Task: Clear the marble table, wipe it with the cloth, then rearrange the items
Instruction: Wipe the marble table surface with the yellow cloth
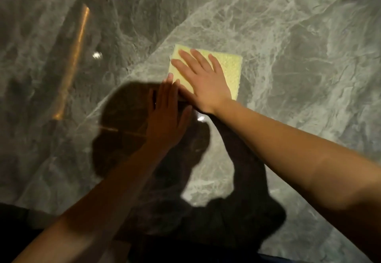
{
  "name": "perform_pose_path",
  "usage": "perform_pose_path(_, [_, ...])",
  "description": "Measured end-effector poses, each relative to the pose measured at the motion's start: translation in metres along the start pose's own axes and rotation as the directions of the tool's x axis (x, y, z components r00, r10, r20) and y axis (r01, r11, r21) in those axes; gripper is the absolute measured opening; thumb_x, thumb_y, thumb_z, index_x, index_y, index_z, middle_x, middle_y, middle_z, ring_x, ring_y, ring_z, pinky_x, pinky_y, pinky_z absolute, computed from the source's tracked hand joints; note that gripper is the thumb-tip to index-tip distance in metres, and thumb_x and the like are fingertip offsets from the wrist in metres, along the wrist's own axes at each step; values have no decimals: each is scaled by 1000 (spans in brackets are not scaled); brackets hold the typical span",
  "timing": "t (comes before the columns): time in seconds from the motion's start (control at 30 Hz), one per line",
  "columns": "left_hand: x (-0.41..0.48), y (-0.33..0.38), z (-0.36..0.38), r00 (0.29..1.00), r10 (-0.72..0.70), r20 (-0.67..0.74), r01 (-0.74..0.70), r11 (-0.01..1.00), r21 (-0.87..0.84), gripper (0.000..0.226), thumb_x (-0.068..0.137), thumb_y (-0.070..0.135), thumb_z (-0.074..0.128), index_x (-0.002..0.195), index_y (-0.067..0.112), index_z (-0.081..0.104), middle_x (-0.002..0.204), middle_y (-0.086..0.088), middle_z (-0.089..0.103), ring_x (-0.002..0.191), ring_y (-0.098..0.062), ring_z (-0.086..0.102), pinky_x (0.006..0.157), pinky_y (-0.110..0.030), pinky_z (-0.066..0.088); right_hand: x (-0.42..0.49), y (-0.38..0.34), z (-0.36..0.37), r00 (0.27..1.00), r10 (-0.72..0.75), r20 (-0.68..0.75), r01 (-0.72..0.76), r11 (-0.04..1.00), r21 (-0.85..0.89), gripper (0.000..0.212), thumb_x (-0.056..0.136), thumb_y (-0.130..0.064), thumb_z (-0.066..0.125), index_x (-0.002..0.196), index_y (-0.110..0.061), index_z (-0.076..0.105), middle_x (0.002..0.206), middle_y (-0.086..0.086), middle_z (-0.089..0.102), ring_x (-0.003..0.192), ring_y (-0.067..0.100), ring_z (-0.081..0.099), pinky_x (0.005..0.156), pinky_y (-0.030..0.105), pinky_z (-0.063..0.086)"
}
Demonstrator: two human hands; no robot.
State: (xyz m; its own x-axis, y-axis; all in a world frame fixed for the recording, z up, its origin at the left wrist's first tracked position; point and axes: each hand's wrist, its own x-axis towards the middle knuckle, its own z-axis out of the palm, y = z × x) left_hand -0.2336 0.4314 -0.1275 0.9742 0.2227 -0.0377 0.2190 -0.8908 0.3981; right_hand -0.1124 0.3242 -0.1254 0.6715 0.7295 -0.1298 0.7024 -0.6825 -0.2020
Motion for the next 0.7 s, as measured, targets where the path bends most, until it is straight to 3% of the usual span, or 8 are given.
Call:
perform_pose_path(0.1, [1,0,1,999,-42,-28,41,998,-39,69,94,50,29,149,8,20,158,-12,20,147,-26,18,118,-44,14,31,0,-5,999,34,1,-34,999,6,60,97,-55,26,152,-32,19,162,-4,14,150,21,8,119,48,5])
perform_pose_path(0.33, [-1,-1,5,999,29,-24,-26,996,85,67,94,49,31,147,8,25,156,-13,25,145,-27,23,117,-48,18,67,3,-12,998,65,-1,-65,998,23,62,94,-54,25,152,-32,20,162,-4,12,150,22,7,119,50,3])
perform_pose_path(0.57, [-1,0,5,995,18,-96,-22,999,-42,70,93,54,36,144,5,31,154,-17,27,143,-29,27,116,-46,21,52,1,-10,1000,6,18,-7,1000,8,58,97,-50,20,152,-31,18,163,-1,11,150,24,4,119,50,-1])
perform_pose_path(0.7, [-2,-2,1,990,64,-128,-89,977,-195,72,93,50,40,141,-2,31,153,-25,22,142,-34,27,112,-53,29,18,-3,-5,998,-57,35,58,998,-29,59,97,-51,22,152,-31,19,162,0,12,150,23,6,119,49,1])
